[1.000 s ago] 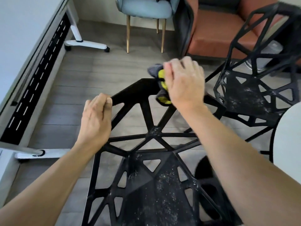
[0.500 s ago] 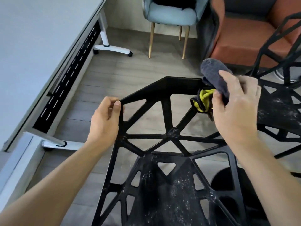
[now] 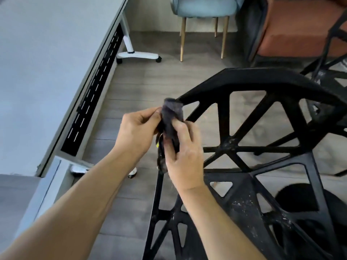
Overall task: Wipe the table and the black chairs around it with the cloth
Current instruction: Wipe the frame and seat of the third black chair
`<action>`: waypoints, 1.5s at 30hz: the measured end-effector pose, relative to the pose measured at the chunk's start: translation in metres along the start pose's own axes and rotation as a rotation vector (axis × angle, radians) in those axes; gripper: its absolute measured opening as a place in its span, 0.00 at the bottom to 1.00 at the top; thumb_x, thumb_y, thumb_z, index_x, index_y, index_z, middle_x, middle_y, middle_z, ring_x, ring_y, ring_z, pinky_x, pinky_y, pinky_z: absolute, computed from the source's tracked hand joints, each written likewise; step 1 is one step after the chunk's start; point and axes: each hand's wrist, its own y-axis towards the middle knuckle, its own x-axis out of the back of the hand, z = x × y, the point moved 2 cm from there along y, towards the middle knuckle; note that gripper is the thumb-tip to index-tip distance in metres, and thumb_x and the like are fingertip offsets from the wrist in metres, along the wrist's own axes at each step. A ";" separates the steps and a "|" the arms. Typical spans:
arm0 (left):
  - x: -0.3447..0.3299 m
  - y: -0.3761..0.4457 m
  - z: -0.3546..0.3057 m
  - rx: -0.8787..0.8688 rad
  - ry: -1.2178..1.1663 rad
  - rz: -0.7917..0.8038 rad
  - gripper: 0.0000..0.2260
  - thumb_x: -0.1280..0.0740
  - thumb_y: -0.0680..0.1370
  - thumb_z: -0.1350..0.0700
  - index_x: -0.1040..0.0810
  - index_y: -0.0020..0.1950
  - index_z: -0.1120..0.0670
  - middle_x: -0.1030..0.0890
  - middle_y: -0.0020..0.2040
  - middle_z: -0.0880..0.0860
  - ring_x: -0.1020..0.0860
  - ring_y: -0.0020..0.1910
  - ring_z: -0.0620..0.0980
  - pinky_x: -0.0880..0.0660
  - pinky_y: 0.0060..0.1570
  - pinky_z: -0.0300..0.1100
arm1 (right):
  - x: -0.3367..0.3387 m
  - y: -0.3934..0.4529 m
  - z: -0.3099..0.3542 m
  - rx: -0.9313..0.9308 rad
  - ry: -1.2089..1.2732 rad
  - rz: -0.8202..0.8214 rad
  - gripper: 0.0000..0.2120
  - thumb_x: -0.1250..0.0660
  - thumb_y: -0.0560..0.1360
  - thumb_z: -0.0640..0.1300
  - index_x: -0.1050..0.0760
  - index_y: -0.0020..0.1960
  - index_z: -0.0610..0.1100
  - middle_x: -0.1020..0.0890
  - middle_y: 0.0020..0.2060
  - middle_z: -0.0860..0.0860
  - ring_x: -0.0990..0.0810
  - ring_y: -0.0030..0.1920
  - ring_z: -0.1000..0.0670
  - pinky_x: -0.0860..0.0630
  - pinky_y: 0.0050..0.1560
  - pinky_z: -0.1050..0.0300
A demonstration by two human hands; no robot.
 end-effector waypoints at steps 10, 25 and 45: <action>0.004 0.001 0.007 -0.080 0.033 0.019 0.10 0.34 0.82 0.57 0.14 0.52 0.47 0.13 0.49 0.51 0.15 0.53 0.51 0.21 0.61 0.52 | 0.021 0.050 0.014 0.036 -0.019 -0.205 0.16 0.29 0.76 0.35 0.20 0.63 0.39 0.25 0.55 0.42 0.23 0.54 0.42 0.24 0.56 0.46; -0.004 -0.007 0.023 -0.423 0.311 -0.189 0.10 0.37 0.83 0.51 0.18 0.47 0.39 0.14 0.43 0.45 0.15 0.43 0.42 0.19 0.54 0.50 | 0.097 0.052 -0.058 0.114 -0.125 -0.458 0.17 0.30 0.76 0.34 0.22 0.65 0.38 0.26 0.54 0.43 0.24 0.54 0.48 0.27 0.60 0.60; 0.021 -0.039 0.167 -0.362 0.362 -0.147 0.09 0.36 0.83 0.50 0.16 0.50 0.45 0.15 0.42 0.42 0.16 0.43 0.42 0.20 0.54 0.48 | -0.013 -0.020 -0.070 0.554 -0.310 -0.270 0.21 0.33 0.77 0.40 0.24 0.70 0.47 0.24 0.62 0.43 0.27 0.58 0.42 0.25 0.58 0.52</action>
